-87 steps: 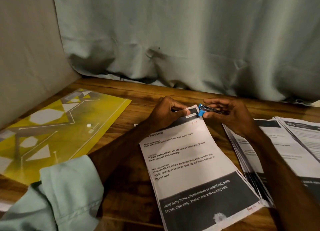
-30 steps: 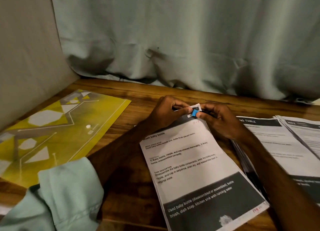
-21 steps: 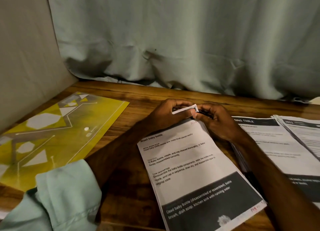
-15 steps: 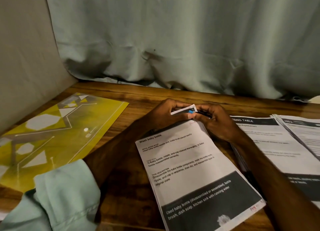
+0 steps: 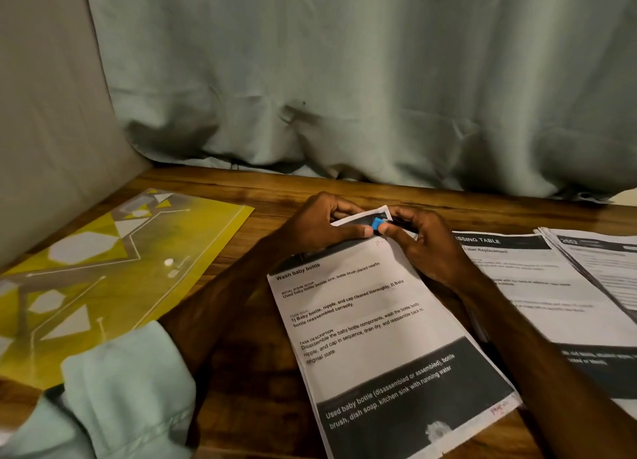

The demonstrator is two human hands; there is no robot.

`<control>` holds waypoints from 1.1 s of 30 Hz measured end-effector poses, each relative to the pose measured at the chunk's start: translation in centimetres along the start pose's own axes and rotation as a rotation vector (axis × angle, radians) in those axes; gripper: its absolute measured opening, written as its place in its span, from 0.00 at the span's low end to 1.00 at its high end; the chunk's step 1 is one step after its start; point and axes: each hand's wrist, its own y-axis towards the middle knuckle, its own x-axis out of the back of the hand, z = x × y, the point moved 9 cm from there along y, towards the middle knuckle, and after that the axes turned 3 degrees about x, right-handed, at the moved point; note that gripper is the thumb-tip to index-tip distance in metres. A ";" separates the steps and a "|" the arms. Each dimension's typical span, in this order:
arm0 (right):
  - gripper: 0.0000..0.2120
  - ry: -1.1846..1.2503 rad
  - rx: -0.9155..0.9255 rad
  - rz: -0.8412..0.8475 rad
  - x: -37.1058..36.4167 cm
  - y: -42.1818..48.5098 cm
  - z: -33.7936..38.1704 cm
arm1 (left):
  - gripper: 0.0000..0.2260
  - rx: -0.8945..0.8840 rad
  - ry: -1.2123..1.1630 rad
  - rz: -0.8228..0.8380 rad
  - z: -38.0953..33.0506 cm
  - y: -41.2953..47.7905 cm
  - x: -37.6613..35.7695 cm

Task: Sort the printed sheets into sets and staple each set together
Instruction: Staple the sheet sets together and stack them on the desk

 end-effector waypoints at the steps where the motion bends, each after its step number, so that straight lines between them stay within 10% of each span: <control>1: 0.09 -0.004 -0.007 -0.007 0.1 0.0 -0.1 | 0.14 0.028 0.050 0.011 0.2 0.0 0.1; 18: 0.06 -0.169 -0.038 -0.166 0.9 -0.2 -0.1 | 0.11 0.103 0.124 -0.011 1.2 0.2 0.0; 33: 0.06 0.341 -0.242 -0.134 1.4 -0.6 -2.0 | 0.12 0.142 0.042 0.005 2.3 0.1 0.4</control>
